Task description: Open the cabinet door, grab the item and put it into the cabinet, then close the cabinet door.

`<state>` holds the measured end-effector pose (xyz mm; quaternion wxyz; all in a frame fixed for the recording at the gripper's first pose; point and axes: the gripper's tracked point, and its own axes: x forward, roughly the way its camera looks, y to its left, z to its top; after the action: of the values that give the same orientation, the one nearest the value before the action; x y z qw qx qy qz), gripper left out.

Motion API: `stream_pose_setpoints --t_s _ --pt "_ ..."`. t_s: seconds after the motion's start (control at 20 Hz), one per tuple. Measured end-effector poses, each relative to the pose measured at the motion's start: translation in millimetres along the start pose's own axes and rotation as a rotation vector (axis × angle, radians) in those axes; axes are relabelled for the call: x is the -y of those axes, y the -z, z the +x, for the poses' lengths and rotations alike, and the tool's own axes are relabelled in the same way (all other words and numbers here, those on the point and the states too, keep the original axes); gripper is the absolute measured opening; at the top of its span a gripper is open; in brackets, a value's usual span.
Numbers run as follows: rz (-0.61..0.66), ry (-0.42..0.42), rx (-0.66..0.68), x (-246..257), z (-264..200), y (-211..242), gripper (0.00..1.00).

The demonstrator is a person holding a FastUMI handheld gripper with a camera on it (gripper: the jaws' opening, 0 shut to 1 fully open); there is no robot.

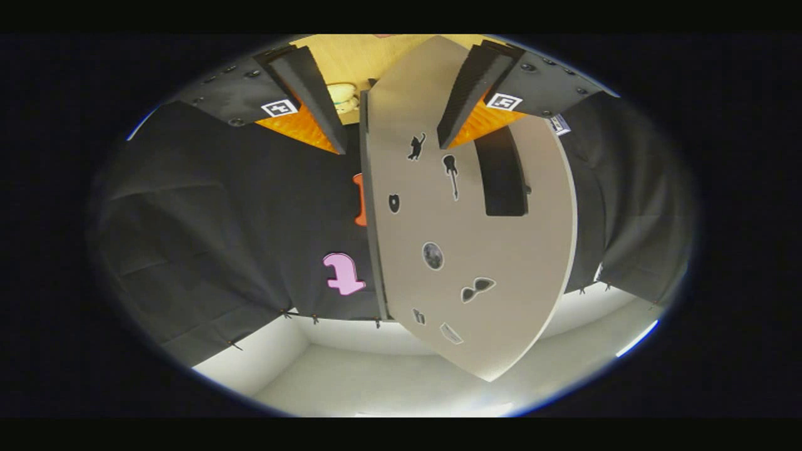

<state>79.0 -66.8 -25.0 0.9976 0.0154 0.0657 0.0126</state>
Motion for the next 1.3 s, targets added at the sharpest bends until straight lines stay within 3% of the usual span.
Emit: stream_pose_setpoints --t_s 1.3 --pt "0.037 -0.268 -0.052 -127.4 51.3 21.2 0.96"
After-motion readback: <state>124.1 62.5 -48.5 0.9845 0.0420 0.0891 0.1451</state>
